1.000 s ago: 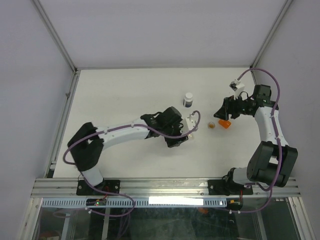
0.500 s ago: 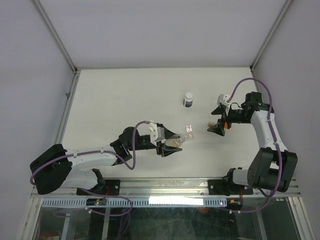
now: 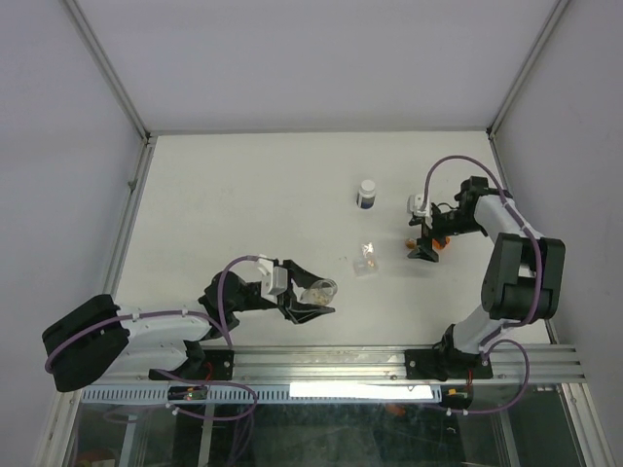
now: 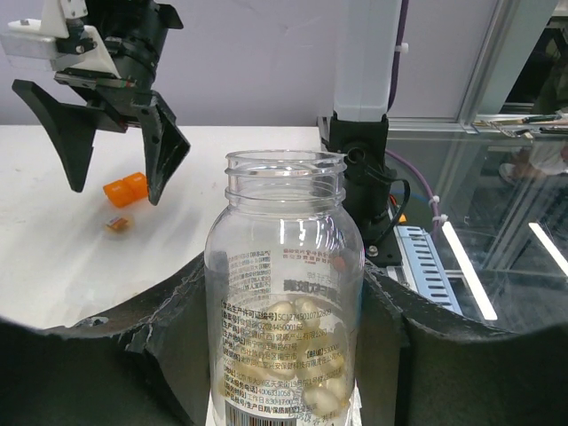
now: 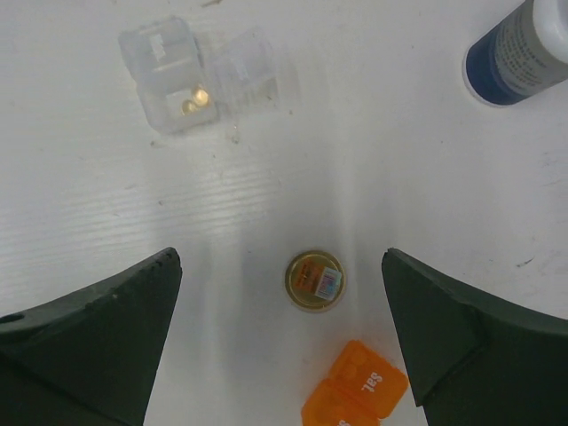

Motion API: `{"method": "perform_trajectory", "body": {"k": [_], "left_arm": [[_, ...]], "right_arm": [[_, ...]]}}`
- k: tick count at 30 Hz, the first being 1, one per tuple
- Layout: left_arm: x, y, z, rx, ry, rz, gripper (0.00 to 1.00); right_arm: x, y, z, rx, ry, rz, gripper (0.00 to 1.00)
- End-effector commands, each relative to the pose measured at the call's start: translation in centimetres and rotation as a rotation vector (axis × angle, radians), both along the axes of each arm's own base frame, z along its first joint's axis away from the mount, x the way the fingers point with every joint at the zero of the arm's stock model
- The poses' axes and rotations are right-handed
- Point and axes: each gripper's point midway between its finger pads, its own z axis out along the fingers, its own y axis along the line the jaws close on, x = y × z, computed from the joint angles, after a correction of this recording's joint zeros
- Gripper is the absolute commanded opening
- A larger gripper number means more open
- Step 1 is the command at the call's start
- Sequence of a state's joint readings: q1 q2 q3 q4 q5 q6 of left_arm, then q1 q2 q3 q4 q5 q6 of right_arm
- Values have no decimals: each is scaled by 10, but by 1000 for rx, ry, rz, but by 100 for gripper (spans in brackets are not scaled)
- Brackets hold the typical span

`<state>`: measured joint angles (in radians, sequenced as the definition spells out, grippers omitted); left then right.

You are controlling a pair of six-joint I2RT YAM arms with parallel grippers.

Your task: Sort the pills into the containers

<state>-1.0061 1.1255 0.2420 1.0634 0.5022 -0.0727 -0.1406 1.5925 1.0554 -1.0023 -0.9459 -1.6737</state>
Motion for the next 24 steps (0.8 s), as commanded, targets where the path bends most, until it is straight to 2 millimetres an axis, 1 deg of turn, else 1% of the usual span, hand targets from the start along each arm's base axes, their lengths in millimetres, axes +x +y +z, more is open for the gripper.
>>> {"method": "perform_trajectory", "body": {"k": [1, 4, 7, 11, 13, 22, 24], "left_arm": [[-2, 6, 13, -70, -31, -6, 0], [-1, 4, 4, -50, -18, -1, 0], [1, 2, -5, -29, -3, 2, 0], [3, 2, -12, -11, 2, 11, 0], [4, 1, -14, -1, 1, 13, 0], [5, 1, -21, 15, 11, 18, 0], [5, 1, -21, 16, 11, 16, 0]], "right_arm": [[36, -13, -14, -150, -130, 27, 99], [42, -15, -24, -192, -119, 38, 97], [46, -17, -32, -217, -93, 31, 92], [48, -18, -44, -246, -46, 16, 80], [48, -18, -49, -261, -30, 14, 75], [42, -20, -59, -298, 10, 16, 62], [41, -20, -60, -304, 11, 18, 61]]}}
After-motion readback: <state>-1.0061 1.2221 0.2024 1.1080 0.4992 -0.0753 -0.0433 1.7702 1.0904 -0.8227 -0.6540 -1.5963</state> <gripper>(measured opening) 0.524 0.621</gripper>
